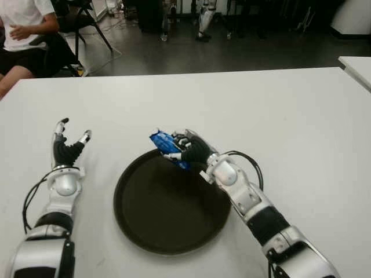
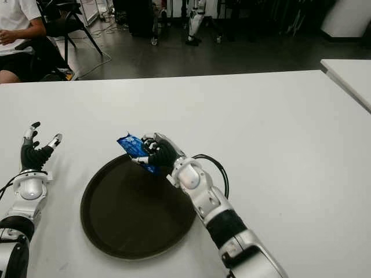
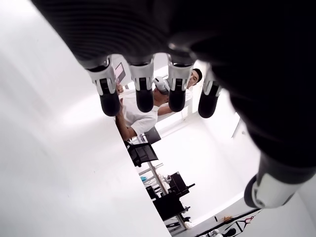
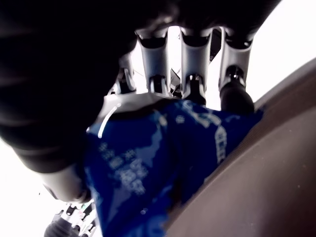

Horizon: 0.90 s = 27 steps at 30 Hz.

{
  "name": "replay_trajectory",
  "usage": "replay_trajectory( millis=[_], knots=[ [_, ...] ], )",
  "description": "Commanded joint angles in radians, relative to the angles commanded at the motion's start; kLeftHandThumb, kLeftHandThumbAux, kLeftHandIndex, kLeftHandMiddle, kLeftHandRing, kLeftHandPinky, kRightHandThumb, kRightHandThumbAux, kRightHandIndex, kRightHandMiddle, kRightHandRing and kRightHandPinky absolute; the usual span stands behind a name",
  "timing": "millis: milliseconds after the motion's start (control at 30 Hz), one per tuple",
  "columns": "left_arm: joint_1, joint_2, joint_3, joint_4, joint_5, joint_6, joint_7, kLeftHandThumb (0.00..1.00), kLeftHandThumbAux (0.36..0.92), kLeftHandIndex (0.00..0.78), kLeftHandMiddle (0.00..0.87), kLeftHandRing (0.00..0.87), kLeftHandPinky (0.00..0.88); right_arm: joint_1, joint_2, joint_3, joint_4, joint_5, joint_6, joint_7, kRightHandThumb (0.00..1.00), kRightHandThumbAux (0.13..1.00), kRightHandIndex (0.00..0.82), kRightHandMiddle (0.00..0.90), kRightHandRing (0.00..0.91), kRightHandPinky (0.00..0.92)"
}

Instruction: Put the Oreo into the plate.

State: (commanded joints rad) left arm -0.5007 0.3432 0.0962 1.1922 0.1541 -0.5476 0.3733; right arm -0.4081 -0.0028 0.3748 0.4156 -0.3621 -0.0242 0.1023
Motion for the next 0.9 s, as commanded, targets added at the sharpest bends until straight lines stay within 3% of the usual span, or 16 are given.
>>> replay_trajectory(
  millis=[400, 900],
  knots=[
    [-0.005, -0.004, 0.01, -0.001, -0.013, -0.009, -0.004, 0.0, 0.606, 0.0, 0.0, 0.0, 0.0, 0.014, -0.035, -0.004, -0.084, -0.009, 0.079, 0.018, 0.7, 0.723, 0.438, 0.787, 0.789, 0.775],
    [0.0, 0.0, 0.001, -0.004, -0.001, -0.009, 0.0, 0.0, 0.621, 0.008, 0.0, 0.0, 0.0, 0.029, -0.082, -0.002, -0.151, -0.024, 0.086, 0.034, 0.701, 0.722, 0.439, 0.795, 0.797, 0.786]
  ],
)
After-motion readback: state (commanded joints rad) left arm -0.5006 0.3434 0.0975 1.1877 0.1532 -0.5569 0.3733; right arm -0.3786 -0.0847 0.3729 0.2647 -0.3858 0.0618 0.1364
